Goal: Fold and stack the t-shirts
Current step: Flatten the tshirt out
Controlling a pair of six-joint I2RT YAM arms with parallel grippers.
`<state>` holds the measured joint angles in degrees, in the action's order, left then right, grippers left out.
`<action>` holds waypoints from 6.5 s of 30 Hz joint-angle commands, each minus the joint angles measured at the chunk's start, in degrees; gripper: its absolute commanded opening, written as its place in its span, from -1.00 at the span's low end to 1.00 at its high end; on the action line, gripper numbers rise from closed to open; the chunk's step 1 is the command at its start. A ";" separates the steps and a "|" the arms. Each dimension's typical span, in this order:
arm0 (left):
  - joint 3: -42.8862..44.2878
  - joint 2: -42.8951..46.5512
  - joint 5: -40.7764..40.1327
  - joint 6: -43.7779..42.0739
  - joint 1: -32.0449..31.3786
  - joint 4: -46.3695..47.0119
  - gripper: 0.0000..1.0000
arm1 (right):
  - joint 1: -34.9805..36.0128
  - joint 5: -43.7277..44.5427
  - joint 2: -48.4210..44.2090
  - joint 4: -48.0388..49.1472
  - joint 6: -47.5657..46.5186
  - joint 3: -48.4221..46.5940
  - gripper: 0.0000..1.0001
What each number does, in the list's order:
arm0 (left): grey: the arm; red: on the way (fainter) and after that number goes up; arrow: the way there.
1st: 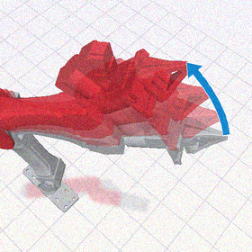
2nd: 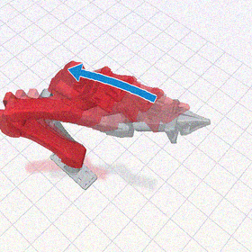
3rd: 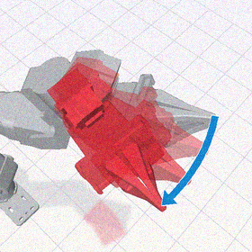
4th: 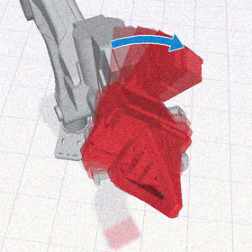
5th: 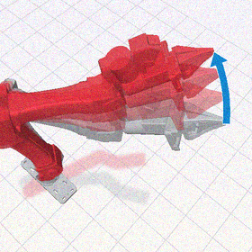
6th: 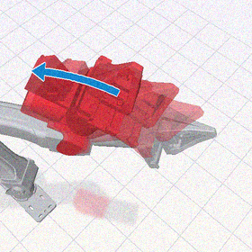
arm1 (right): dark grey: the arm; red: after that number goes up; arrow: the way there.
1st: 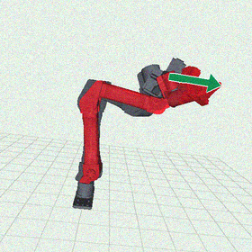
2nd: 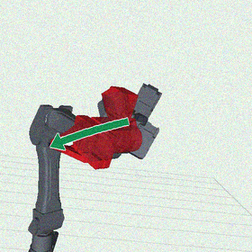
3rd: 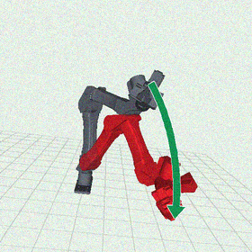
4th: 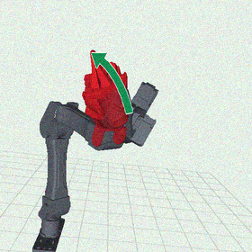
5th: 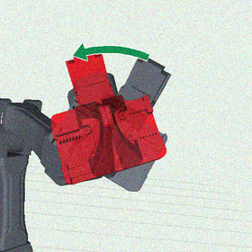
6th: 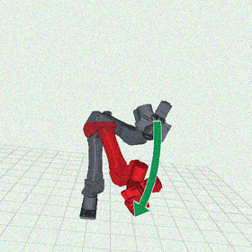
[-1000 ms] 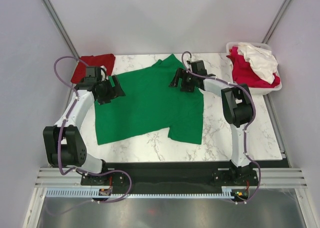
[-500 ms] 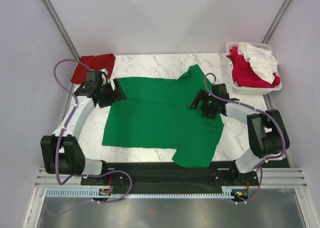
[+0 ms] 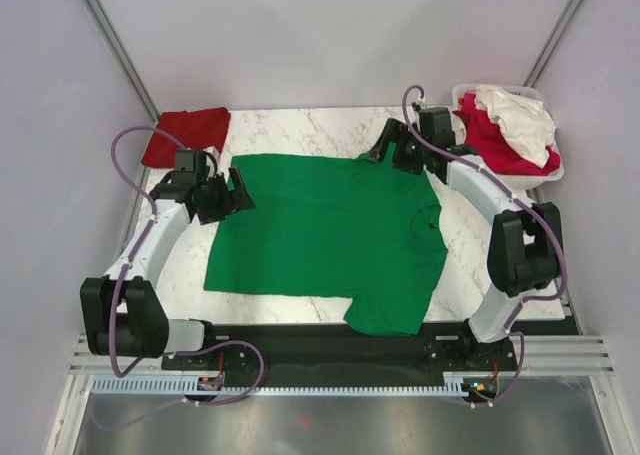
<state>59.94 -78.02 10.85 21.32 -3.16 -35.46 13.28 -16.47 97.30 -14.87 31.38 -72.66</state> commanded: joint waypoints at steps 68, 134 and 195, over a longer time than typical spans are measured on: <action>-5.54 5.33 -4.26 -5.15 -8.36 -1.01 0.76 | -1.85 -10.88 47.22 21.64 11.97 -50.33 0.80; 65.71 -44.22 -8.56 -3.22 -4.40 -11.91 0.89 | -3.26 7.59 35.11 -18.96 -11.07 -56.99 0.96; -31.64 16.40 -10.24 21.13 6.41 26.69 0.70 | 8.08 18.31 -40.08 -11.14 -2.99 31.62 0.96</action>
<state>29.15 -63.79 1.43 39.77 3.20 -12.69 21.43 2.31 56.97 -28.38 29.65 -40.69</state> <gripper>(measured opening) 0.869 0.979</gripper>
